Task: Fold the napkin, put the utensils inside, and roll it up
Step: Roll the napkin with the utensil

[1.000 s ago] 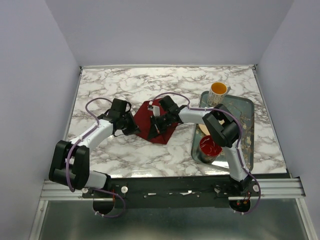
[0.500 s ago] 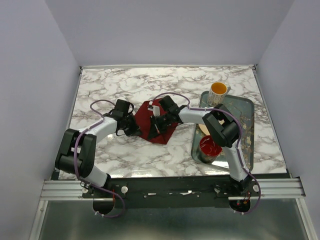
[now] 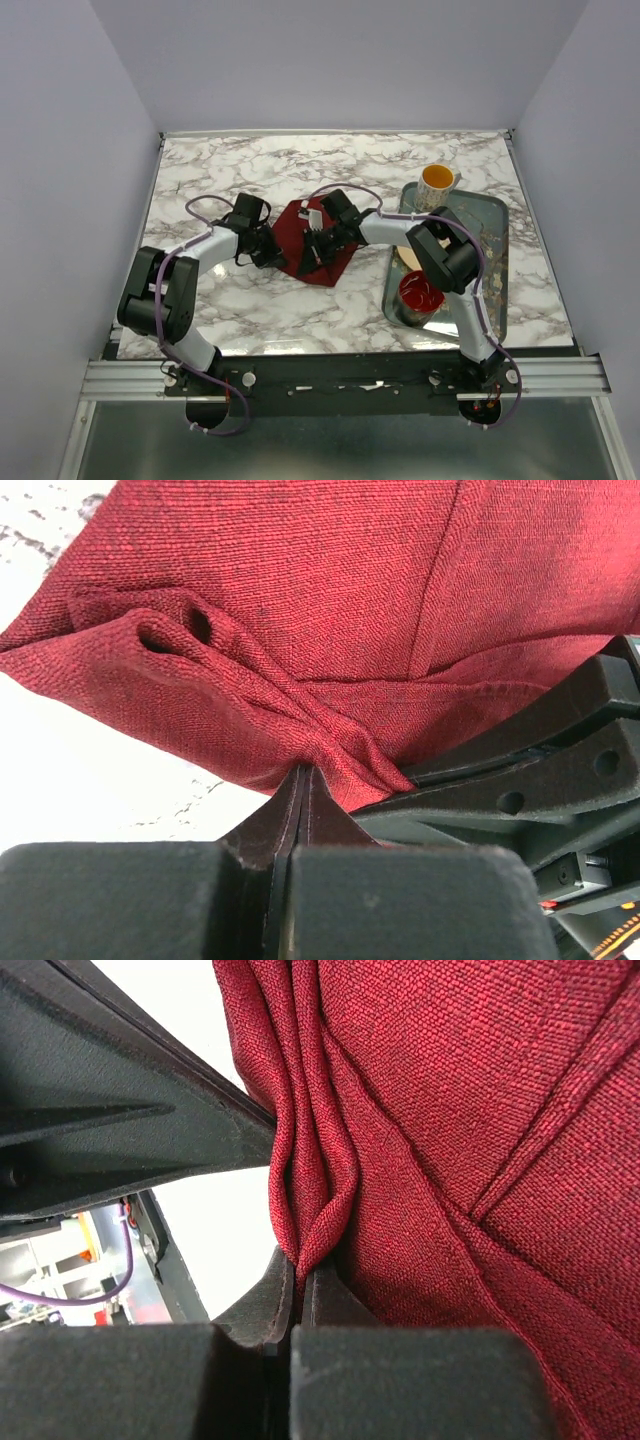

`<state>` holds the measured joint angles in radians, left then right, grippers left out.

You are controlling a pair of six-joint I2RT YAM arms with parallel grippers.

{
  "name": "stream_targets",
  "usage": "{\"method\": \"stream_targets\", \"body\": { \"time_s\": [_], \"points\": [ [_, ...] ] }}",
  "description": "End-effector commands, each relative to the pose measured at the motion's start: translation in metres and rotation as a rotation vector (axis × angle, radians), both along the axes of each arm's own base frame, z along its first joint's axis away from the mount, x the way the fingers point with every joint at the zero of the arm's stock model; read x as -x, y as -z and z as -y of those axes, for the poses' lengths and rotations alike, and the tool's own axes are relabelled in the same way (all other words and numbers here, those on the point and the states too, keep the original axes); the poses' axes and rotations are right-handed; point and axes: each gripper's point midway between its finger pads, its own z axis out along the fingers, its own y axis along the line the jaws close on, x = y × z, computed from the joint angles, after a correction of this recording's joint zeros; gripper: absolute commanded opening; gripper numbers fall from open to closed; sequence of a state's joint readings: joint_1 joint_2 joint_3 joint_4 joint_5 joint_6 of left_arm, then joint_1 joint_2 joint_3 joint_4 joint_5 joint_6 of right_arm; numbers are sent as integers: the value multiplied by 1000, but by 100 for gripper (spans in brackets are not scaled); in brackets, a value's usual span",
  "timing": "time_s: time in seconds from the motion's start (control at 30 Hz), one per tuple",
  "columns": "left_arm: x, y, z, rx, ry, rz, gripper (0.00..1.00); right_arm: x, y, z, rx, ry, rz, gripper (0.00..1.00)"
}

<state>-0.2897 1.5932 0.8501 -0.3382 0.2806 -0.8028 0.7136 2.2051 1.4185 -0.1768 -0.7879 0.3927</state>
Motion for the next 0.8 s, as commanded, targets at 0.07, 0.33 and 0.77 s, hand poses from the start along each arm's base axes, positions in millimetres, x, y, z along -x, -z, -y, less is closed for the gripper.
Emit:
{"method": "stream_targets", "body": {
  "time_s": [0.07, 0.33, 0.77],
  "points": [
    [-7, 27, -6, -37, -30, -22, 0, 6, 36, 15, 110, -8, 1, 1],
    [-12, -24, -14, -55, -36, 119, 0, 9, 34, 10, 81, -20, -46, 1],
    [-12, -12, -12, -53, -33, 85, 0, 8, 32, 9, 74, -18, -48, 1]
  ]
}}
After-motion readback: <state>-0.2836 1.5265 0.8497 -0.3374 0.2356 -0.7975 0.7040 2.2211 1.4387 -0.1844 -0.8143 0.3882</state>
